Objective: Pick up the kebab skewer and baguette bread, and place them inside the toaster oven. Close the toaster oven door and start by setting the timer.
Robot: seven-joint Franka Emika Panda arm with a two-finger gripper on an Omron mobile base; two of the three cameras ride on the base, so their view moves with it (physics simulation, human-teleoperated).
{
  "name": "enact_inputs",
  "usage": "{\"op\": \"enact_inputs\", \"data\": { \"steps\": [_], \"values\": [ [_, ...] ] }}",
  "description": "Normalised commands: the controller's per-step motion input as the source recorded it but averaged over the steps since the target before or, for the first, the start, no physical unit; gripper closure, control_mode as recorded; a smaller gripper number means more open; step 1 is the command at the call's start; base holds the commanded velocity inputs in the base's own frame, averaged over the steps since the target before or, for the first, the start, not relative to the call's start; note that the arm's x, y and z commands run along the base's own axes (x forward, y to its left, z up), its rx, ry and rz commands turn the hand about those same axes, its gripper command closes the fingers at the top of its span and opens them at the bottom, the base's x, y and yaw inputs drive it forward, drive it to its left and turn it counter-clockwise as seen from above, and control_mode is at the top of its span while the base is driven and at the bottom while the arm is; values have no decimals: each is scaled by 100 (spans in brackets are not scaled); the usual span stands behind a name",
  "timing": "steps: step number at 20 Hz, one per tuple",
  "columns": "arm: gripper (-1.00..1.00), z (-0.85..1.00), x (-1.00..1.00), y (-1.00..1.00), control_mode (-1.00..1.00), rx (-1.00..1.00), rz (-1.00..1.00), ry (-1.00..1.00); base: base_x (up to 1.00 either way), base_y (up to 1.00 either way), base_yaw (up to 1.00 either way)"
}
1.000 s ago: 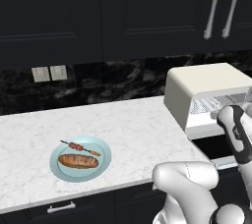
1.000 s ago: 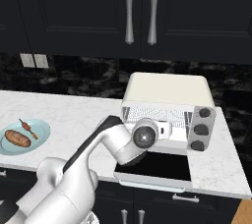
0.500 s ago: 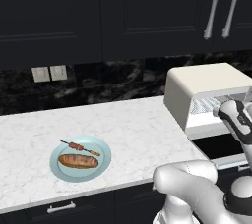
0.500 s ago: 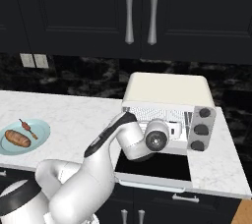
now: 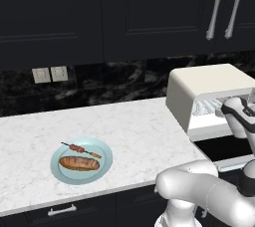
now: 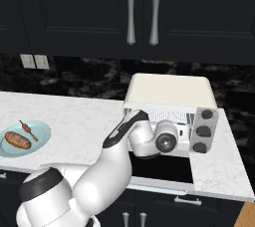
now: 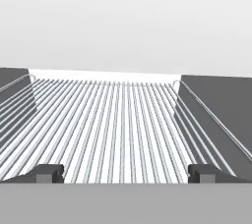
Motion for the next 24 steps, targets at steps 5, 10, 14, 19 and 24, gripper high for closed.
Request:
{"op": "enact_inputs", "data": {
  "steps": [5,10,14,19,24],
  "values": [
    [-100,-3,0,0,-100,1,0,0,0,0,0],
    [-100,0,5,0,-100,4,0,0,0,0,0],
    [-100,0,21,0,-100,10,0,0,0,0,0],
    [-100,0,17,0,-100,4,0,-2,0,0,0],
    [-100,-9,17,9,-100,0,0,-3,0,0,0]
  ]
}}
